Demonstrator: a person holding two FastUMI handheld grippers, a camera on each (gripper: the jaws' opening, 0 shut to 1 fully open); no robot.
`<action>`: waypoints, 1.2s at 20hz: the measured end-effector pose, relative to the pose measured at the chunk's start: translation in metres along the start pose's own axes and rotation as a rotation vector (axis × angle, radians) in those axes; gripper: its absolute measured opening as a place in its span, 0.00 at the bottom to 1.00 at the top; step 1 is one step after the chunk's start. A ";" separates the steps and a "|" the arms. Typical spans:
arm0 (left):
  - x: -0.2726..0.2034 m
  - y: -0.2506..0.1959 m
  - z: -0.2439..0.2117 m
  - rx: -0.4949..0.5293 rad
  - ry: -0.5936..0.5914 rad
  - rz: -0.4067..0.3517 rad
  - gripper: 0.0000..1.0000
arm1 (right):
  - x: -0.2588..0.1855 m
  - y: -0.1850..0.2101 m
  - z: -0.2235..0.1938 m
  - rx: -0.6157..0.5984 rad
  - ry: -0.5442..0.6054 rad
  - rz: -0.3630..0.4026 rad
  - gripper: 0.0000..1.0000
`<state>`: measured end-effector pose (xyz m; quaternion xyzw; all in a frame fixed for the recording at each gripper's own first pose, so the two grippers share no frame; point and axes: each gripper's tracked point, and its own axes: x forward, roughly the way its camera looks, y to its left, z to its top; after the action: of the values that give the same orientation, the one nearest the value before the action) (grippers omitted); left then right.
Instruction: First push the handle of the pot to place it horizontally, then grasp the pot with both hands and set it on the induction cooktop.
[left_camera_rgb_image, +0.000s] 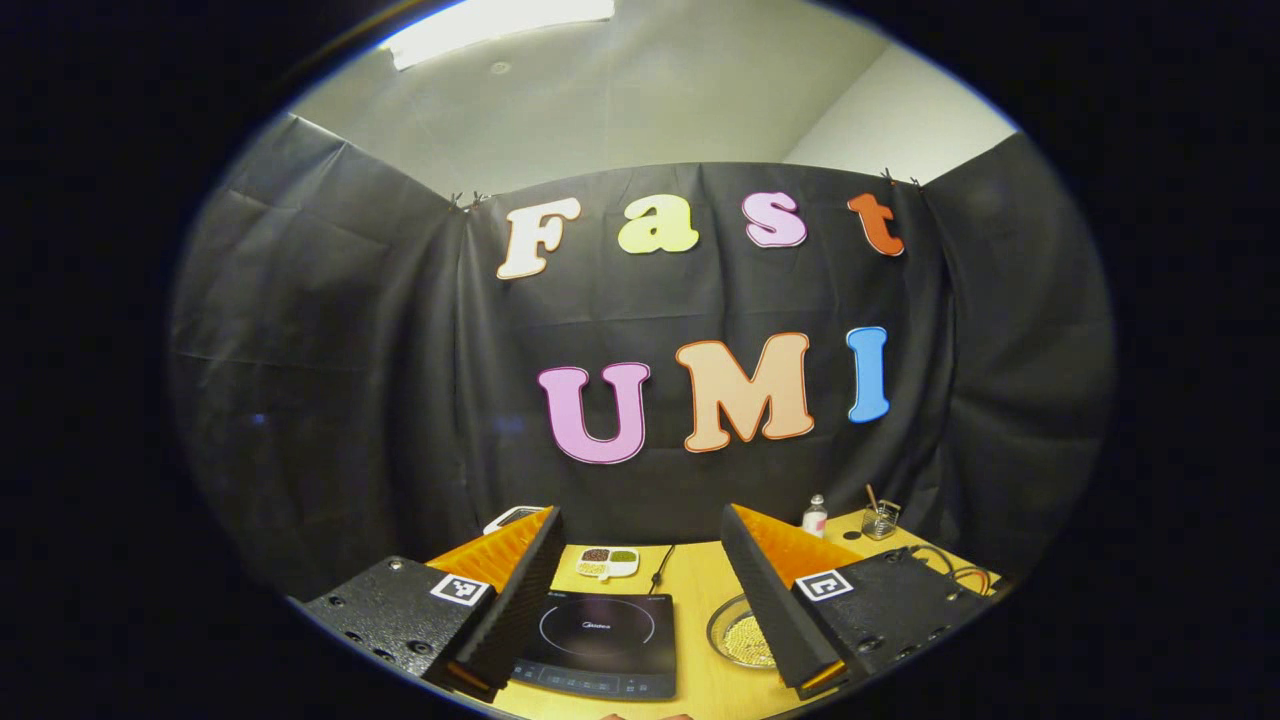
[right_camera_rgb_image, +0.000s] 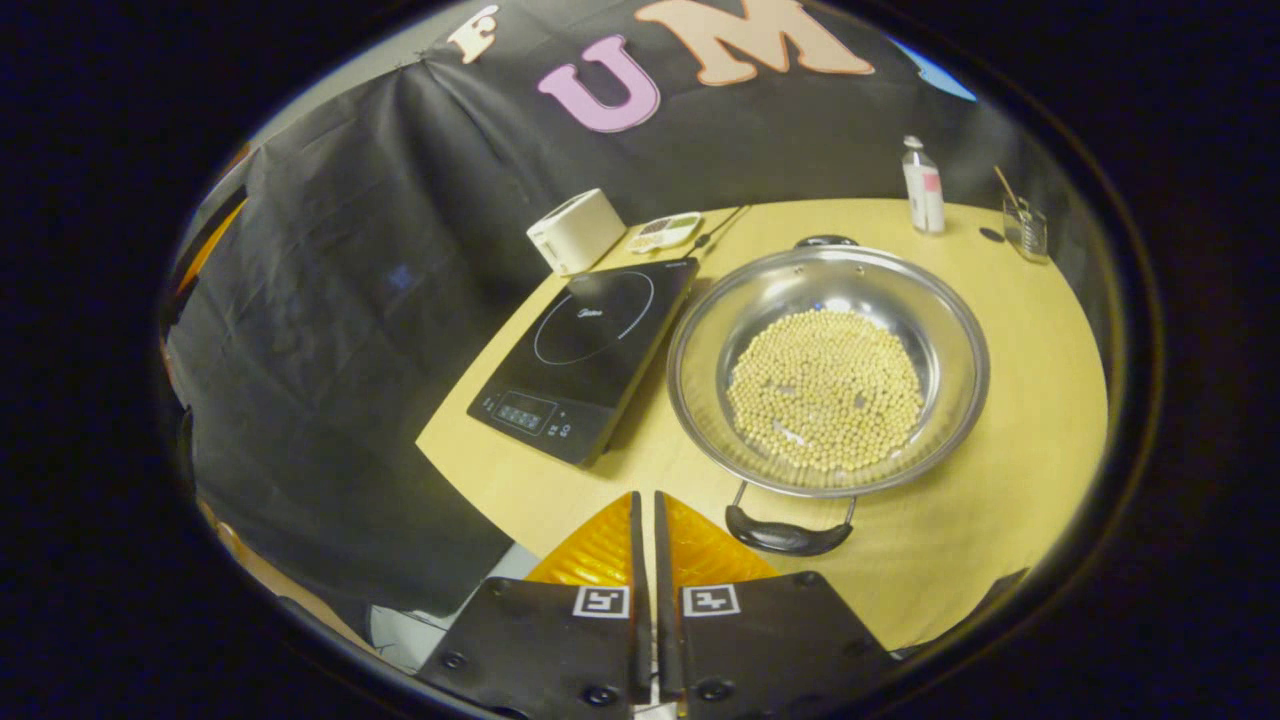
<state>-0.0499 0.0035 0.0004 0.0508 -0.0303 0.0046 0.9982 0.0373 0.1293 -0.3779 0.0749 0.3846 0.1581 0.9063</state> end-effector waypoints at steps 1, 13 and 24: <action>0.000 -0.002 -0.001 -0.006 0.002 -0.005 0.95 | 0.005 -0.002 -0.003 0.011 0.007 -0.003 0.05; 0.005 0.002 -0.014 -0.008 0.028 -0.015 0.95 | 0.039 -0.029 -0.019 -0.029 0.032 -0.132 0.00; -0.005 0.033 -0.017 0.010 0.013 0.040 0.96 | 0.010 -0.082 -0.021 -0.045 0.037 -0.231 0.03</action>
<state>-0.0541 0.0381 -0.0132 0.0551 -0.0247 0.0249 0.9979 0.0476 0.0562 -0.4207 0.0066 0.4036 0.0627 0.9128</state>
